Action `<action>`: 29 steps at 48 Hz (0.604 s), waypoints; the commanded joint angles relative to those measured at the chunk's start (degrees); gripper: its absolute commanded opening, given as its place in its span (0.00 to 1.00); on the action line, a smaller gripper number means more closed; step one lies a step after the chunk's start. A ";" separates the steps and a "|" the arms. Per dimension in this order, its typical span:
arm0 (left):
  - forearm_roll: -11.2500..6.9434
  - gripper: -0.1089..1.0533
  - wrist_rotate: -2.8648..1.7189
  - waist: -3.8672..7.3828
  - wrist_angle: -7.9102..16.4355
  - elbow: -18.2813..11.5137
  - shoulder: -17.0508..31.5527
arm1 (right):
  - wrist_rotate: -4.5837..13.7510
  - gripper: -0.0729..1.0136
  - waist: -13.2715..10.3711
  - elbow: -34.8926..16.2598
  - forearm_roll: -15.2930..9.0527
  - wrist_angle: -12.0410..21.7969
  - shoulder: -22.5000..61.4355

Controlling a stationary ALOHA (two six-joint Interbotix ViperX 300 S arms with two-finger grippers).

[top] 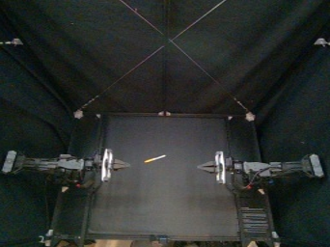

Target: Uncap the pen

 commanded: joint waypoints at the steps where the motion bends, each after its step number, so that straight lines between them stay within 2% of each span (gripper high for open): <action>1: -1.05 0.04 0.18 0.88 -0.62 -1.58 0.88 | 0.35 0.02 -0.53 -0.97 0.26 -0.18 2.20; 5: -1.76 0.07 0.18 1.32 -0.44 -1.49 2.02 | 0.35 0.04 -3.08 -2.11 0.26 0.44 5.36; 9: -2.02 0.08 0.44 1.76 -0.18 -1.49 4.48 | 0.44 0.07 -5.98 -3.96 0.00 1.49 9.40; 16: -2.11 0.09 0.35 2.20 0.35 -1.67 9.93 | -0.26 0.09 -10.02 -8.61 -1.05 3.60 17.75; 24: -2.11 0.09 0.35 2.37 0.70 -1.67 15.56 | 0.00 0.10 -11.43 -15.21 -6.77 5.71 28.21; 29: -2.02 0.09 0.35 2.29 1.14 -1.58 17.49 | 0.00 0.12 -11.60 -19.07 -8.88 7.12 34.80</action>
